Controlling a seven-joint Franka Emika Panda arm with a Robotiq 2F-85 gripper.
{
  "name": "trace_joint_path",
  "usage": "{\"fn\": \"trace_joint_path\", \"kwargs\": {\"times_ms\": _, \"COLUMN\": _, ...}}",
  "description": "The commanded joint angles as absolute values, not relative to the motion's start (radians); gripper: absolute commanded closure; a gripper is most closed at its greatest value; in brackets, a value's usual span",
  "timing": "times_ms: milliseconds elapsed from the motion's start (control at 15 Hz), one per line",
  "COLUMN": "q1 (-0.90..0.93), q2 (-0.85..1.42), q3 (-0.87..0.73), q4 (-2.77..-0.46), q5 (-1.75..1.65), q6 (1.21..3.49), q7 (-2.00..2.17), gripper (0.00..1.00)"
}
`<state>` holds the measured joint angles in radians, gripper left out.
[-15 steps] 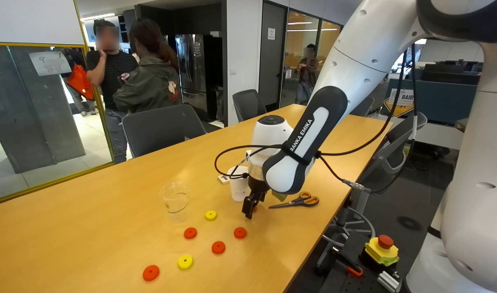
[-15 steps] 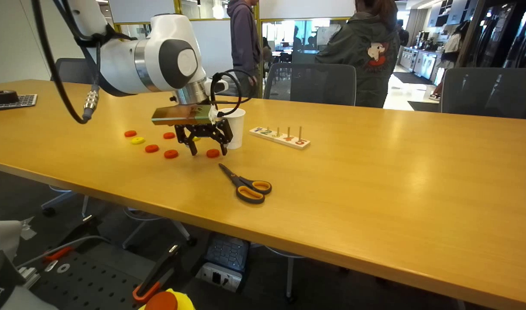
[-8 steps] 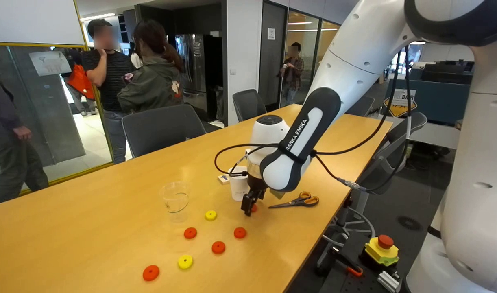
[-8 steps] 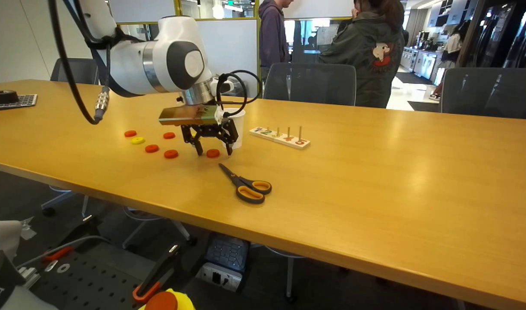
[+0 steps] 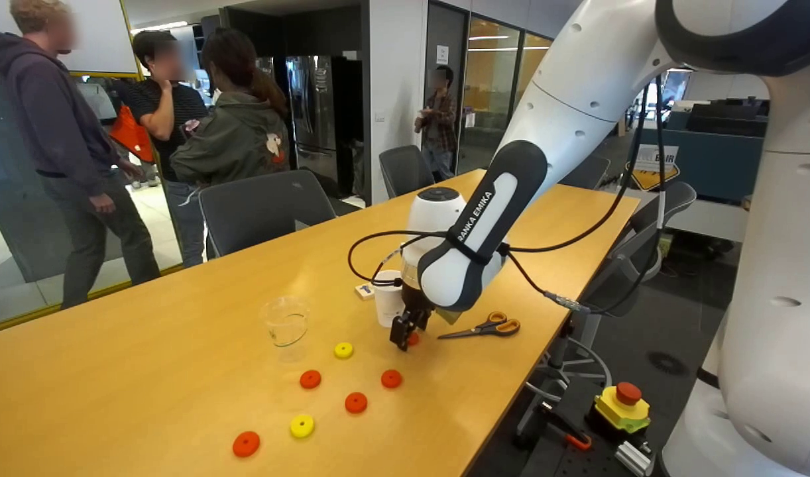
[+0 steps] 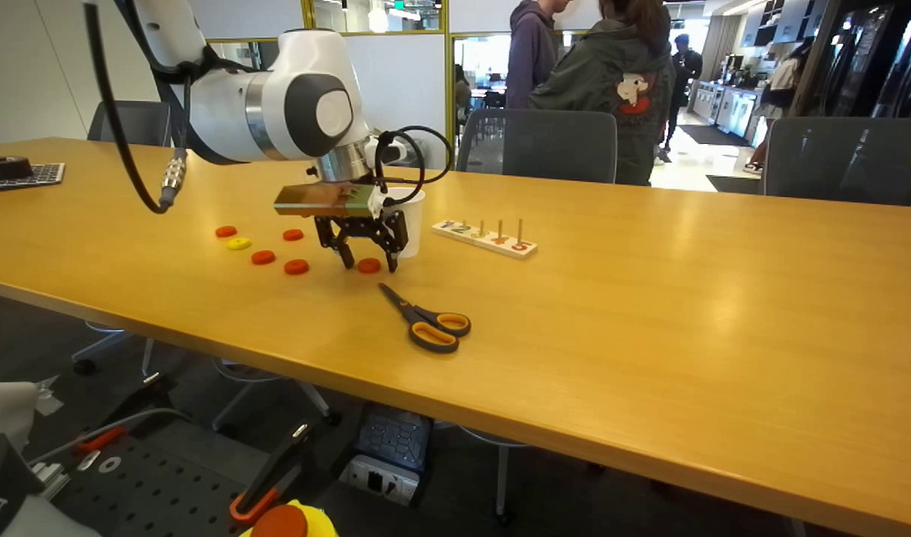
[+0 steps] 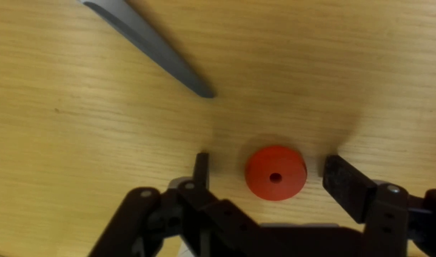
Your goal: Put the orange rings inside the white cup, place the yellow rings inside the clear cup
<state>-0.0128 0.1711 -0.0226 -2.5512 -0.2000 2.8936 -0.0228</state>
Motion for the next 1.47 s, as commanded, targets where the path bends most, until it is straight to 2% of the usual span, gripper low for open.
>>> {"fn": "trace_joint_path", "kwargs": {"times_ms": 0, "q1": -0.02, "q2": 0.191, "q3": -0.005, "q4": -2.524, "q5": -0.137, "q6": 2.883, "q7": -0.064, "gripper": 0.48}}
{"fn": "trace_joint_path", "kwargs": {"times_ms": 267, "q1": -0.004, "q2": 0.181, "q3": -0.037, "q4": -2.515, "q5": -0.17, "q6": 2.852, "q7": -0.026, "gripper": 0.79}}
{"fn": "trace_joint_path", "kwargs": {"times_ms": 600, "q1": 0.021, "q2": 0.088, "q3": -0.112, "q4": -2.537, "q5": -0.341, "q6": 2.702, "q7": 0.124, "gripper": 0.83}}
{"fn": "trace_joint_path", "kwargs": {"times_ms": 933, "q1": -0.016, "q2": -0.047, "q3": -0.107, "q4": -2.565, "q5": -0.347, "q6": 2.592, "q7": 0.116, "gripper": 0.83}}
{"fn": "trace_joint_path", "kwargs": {"times_ms": 1400, "q1": -0.022, "q2": -0.199, "q3": -0.075, "q4": -2.589, "q5": -0.196, "q6": 2.665, "q7": 0.064, "gripper": 0.83}}
